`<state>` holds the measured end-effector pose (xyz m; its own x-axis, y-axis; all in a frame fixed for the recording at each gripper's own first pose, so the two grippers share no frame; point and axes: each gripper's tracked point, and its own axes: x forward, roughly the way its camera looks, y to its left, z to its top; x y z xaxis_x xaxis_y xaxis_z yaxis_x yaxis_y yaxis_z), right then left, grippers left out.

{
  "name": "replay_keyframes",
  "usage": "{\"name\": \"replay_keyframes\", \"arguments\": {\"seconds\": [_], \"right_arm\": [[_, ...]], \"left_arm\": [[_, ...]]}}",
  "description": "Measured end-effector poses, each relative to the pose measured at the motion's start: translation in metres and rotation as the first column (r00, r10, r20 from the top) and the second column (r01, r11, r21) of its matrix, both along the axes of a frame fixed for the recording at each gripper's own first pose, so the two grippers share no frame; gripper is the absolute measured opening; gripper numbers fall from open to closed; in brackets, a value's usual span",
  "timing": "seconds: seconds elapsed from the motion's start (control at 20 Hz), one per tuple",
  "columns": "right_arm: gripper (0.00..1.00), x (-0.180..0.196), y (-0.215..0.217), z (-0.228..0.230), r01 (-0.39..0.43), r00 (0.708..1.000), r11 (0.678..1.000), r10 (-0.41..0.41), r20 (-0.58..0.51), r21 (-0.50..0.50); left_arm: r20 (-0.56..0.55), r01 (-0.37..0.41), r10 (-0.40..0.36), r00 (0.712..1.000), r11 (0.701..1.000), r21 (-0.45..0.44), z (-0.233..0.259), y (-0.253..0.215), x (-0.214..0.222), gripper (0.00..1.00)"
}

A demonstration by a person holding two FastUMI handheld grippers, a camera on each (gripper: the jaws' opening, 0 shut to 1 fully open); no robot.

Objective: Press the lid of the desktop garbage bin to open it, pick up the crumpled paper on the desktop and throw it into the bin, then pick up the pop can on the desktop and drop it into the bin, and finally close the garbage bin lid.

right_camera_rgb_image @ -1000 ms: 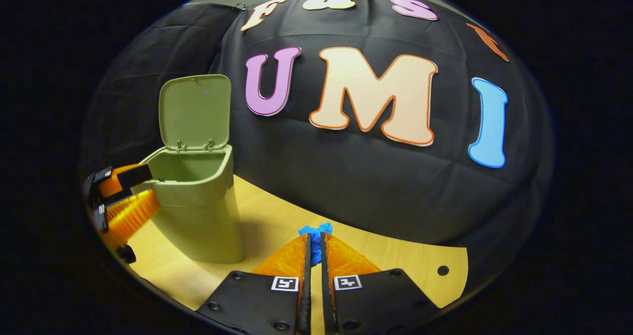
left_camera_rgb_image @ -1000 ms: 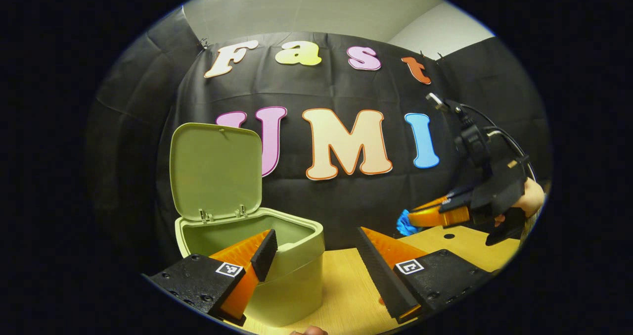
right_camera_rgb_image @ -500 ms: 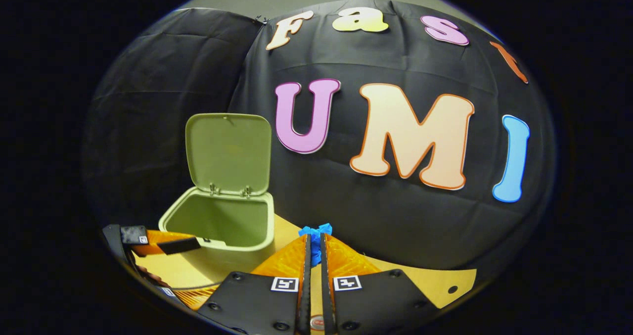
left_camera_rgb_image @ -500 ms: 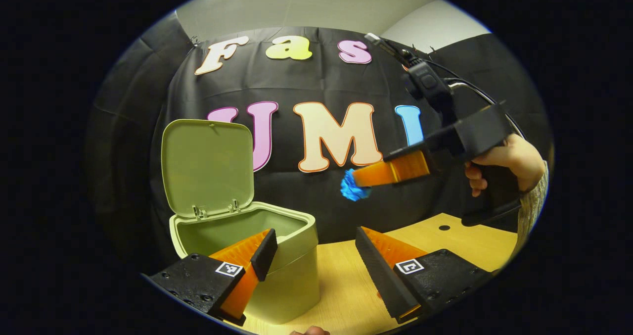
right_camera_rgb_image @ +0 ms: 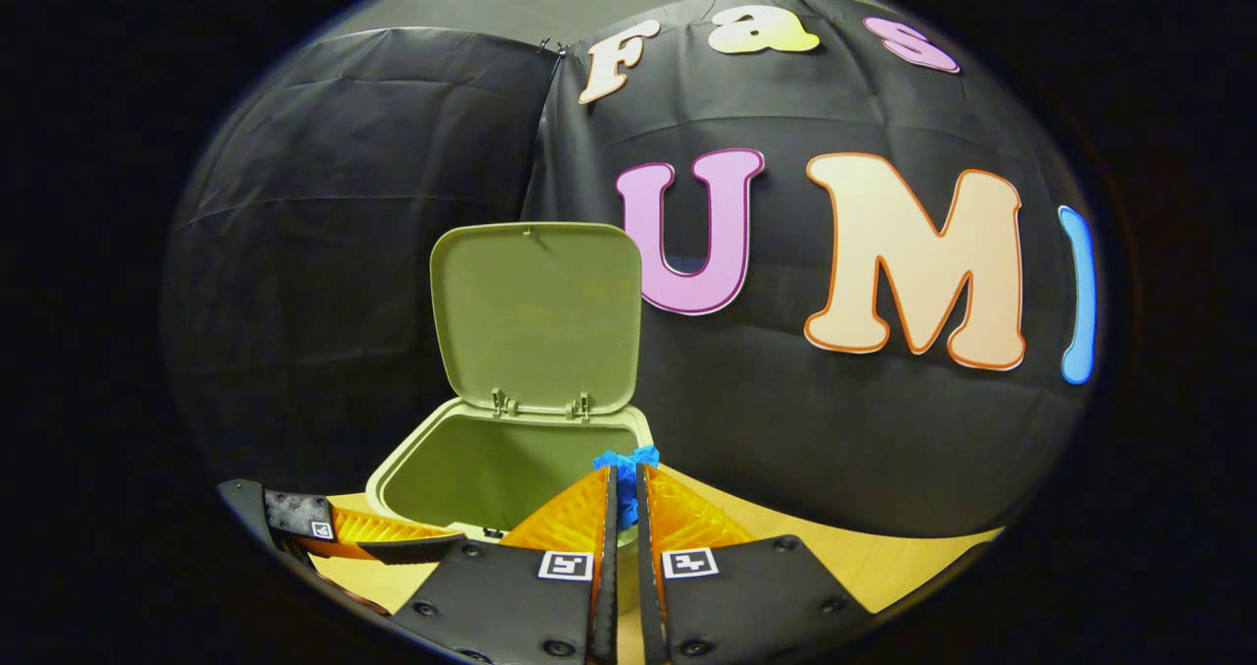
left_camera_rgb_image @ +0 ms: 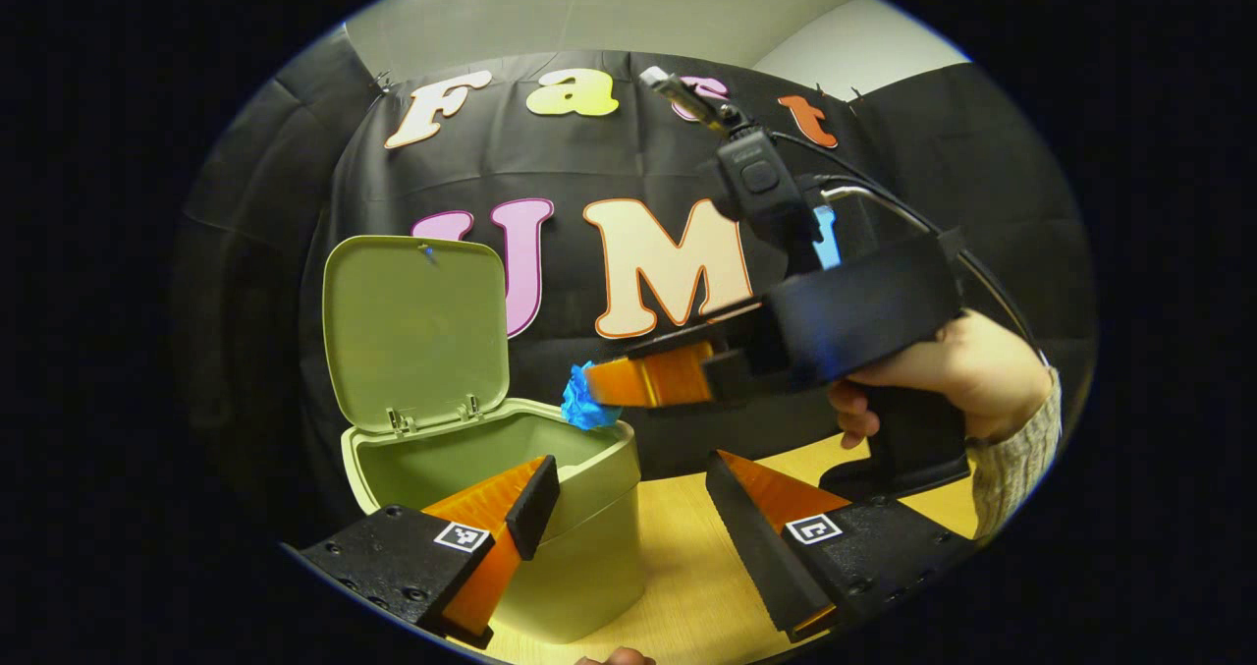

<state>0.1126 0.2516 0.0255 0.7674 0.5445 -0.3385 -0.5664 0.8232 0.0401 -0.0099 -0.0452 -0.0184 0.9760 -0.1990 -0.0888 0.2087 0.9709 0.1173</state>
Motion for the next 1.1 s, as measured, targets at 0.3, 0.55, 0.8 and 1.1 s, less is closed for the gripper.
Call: {"name": "replay_keyframes", "arguments": {"seconds": [0.3, 0.55, 0.8, 1.1], "right_arm": [[0.13, 0.008, 0.003, -0.01, -0.006, 1.0, 1.0, 0.007, -0.026, 0.026], [0.49, 0.007, 0.009, -0.013, -0.03, 1.0, 1.0, 0.03, -0.004, -0.005], [1.0, 0.008, -0.011, 0.01, 0.007, 0.997, 1.0, -0.007, 0.081, -0.002], [1.0, -0.005, -0.086, 0.036, 0.111, 0.983, 0.992, -0.118, 0.137, 0.057]], "left_arm": [[-0.006, 0.004, -0.004, 1.0, 1.0, 0.003, -0.001, 0.0, 0.001, 0.93], [-0.006, 0.007, -0.007, 1.0, 1.0, 0.004, -0.002, -0.001, 0.004, 0.94], [-0.006, 0.006, -0.006, 1.0, 1.0, 0.005, -0.005, -0.002, 0.005, 0.99], [0.002, 0.027, -0.027, 1.0, 1.0, -0.006, -0.004, -0.013, 0.003, 0.94]]}}
